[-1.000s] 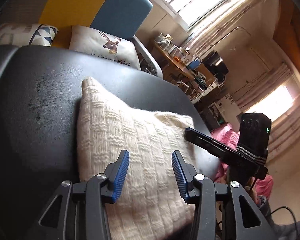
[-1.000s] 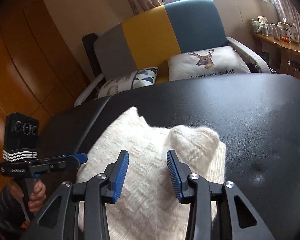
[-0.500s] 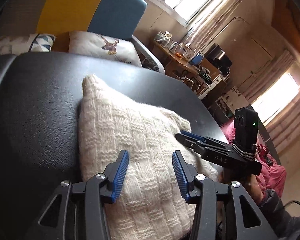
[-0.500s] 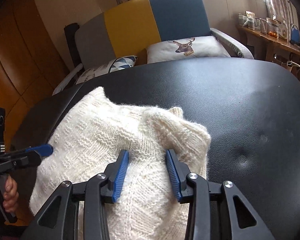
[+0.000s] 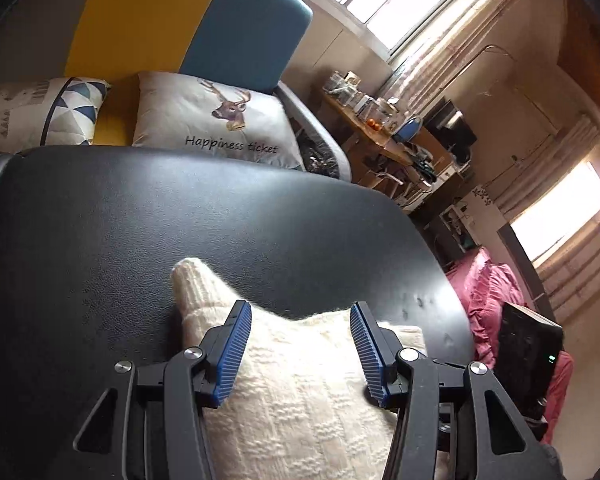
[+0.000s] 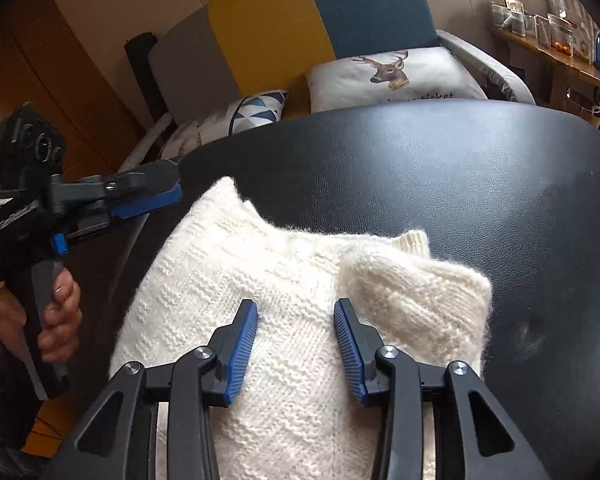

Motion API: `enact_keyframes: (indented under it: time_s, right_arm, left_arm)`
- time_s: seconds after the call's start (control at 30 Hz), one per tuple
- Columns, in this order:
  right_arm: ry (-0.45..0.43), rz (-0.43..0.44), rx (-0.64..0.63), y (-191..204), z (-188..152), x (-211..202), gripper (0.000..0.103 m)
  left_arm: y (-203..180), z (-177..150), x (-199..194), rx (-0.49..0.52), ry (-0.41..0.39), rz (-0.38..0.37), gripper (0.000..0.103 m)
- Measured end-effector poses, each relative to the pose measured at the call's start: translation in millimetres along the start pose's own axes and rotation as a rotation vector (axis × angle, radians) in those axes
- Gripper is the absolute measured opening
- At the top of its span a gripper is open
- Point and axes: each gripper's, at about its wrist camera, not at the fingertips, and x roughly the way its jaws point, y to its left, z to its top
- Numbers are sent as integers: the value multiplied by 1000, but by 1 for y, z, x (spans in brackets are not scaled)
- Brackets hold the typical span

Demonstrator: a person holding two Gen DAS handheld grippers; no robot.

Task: Fold clothes

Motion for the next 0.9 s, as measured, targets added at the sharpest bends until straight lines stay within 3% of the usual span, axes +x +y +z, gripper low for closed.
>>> enact_keyframes:
  time_s: [0.13,0.27,0.4,0.47,0.53,0.57,0.63,0.73,0.9]
  right_arm:
    - [-21,106,46,-15,13,-20,41]
    - [-22,251,-14,-10,57,-31,41]
    - [92,428,-140,43,109,6,41]
    - [183,456,-205,74,119,42,41]
    - [321,407,-254,95,116,86,41]
    - [395,358,-279,102,110,108,40]
    - [471,146,-374,102,90,148,37]
    - [398,173,-332,92,88,153,27]
    - [395,191,-298,87,88,155,26]
  left_arm:
    - [-6,-15,-21,8,-69,-23,50]
    - [-11,-59,-67,27,-146,-97,53]
    - [-24,-103,-80,91,-114,-118,55]
    - [-31,-117,-72,113,-74,-142,56]
    - [-38,-130,-59,136,-24,-150,57]
    - [-43,-137,-53,185,-19,-117,60]
    - [-54,-152,-41,279,-11,-51,60]
    - [-57,-161,-36,303,-29,-27,60]
    - [-55,-158,-35,276,-31,-51,60]
